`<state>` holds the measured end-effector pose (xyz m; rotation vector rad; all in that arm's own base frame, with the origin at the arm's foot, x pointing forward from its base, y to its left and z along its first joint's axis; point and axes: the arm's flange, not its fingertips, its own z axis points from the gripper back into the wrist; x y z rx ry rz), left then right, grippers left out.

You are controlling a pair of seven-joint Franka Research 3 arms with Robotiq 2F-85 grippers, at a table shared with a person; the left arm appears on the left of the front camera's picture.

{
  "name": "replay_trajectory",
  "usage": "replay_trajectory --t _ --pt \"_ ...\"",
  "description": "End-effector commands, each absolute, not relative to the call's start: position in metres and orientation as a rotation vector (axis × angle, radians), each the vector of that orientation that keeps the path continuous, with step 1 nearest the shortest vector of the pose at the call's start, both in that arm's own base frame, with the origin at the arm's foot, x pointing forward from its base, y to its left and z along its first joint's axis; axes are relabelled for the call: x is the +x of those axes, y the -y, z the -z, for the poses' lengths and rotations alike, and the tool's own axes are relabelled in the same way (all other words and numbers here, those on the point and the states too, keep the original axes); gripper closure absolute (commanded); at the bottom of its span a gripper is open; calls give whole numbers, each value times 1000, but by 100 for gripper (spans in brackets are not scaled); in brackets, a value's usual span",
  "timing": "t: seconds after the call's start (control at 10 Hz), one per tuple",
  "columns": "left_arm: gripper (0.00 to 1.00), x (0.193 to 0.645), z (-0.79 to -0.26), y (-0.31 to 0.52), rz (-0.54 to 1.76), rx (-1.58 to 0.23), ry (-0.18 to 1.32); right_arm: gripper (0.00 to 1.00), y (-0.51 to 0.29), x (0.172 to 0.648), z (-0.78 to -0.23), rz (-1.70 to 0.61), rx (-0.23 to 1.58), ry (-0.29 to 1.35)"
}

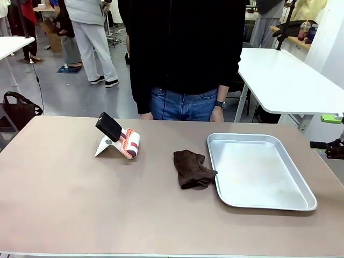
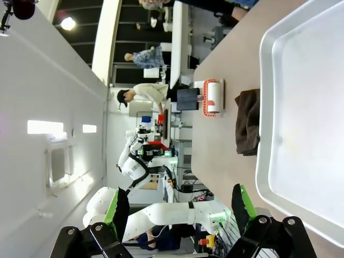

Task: Clean the surface of the table.
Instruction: Return the Lint Roller and towel to their original positions.

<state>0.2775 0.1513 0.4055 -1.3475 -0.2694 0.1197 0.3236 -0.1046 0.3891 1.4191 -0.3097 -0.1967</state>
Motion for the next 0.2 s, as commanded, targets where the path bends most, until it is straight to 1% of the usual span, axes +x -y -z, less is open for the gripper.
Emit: replay_trajectory --t 0.0,0.1 --pt "0 277 -408 -151 -112 -1361 278 0 104 325 -396 225 1425 309" --pt "0 277 -408 -151 -112 -1361 278 0 104 325 -396 225 1425 309"
